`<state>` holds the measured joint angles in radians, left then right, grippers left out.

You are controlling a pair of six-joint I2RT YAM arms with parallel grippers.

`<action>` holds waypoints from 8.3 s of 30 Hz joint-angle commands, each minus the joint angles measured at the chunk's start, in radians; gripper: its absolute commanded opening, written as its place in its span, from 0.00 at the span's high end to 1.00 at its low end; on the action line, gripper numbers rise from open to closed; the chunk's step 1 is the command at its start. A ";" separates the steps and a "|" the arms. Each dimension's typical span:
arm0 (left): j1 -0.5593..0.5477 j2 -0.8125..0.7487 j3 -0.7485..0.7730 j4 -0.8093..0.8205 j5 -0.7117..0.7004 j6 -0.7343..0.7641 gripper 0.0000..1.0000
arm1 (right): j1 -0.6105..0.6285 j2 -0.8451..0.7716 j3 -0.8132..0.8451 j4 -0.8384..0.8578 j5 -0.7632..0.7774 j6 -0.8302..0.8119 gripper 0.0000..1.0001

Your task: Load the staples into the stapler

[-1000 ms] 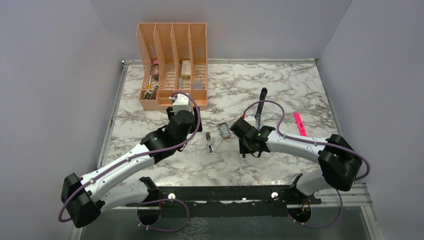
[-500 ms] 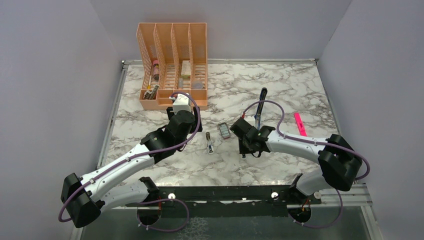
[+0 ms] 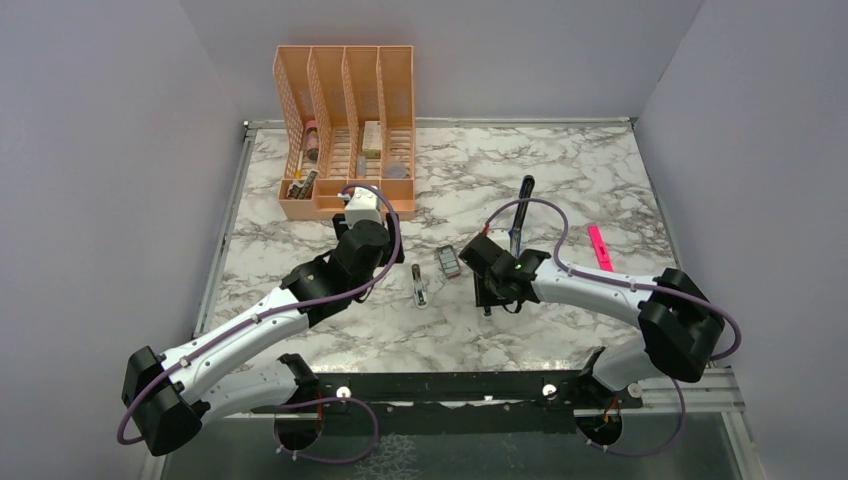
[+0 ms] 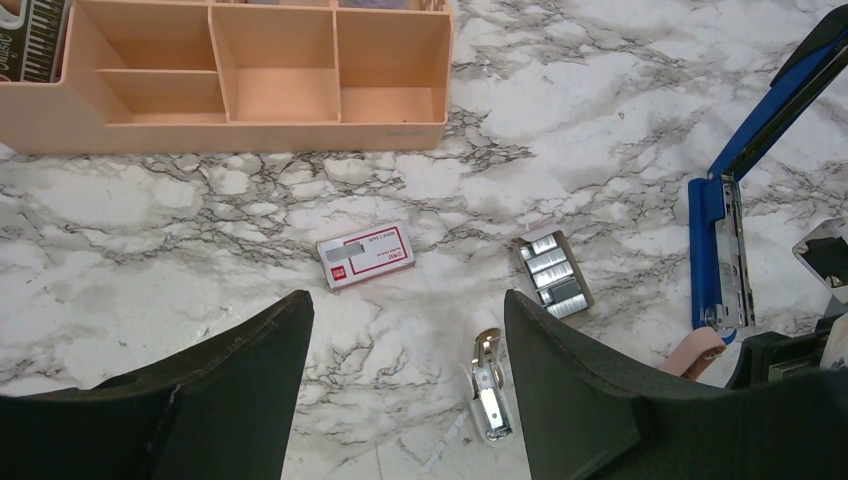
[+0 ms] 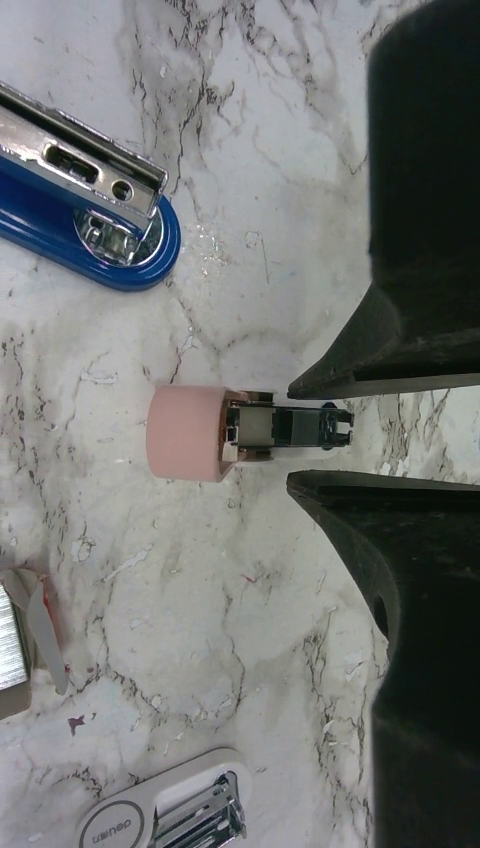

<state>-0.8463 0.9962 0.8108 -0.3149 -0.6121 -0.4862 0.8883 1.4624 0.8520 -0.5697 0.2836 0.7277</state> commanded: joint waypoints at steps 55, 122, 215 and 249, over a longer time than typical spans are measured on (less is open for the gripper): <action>0.007 0.002 -0.001 0.022 0.016 -0.011 0.29 | -0.021 -0.018 -0.059 -0.002 -0.021 0.010 0.81; 0.013 0.005 -0.005 0.024 0.031 -0.018 0.29 | -0.023 -0.006 -0.038 -0.015 -0.003 0.023 0.78; 0.014 -0.035 -0.033 0.018 -0.014 -0.012 0.29 | -0.118 0.347 0.406 0.119 -0.100 -0.353 0.72; 0.014 -0.036 -0.033 0.018 -0.013 -0.012 0.29 | -0.118 0.449 0.413 0.093 -0.075 -0.320 0.60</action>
<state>-0.8375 0.9611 0.7876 -0.3130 -0.6025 -0.4934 0.7719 1.8885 1.2610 -0.4583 0.1879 0.3943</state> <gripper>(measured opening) 0.713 0.397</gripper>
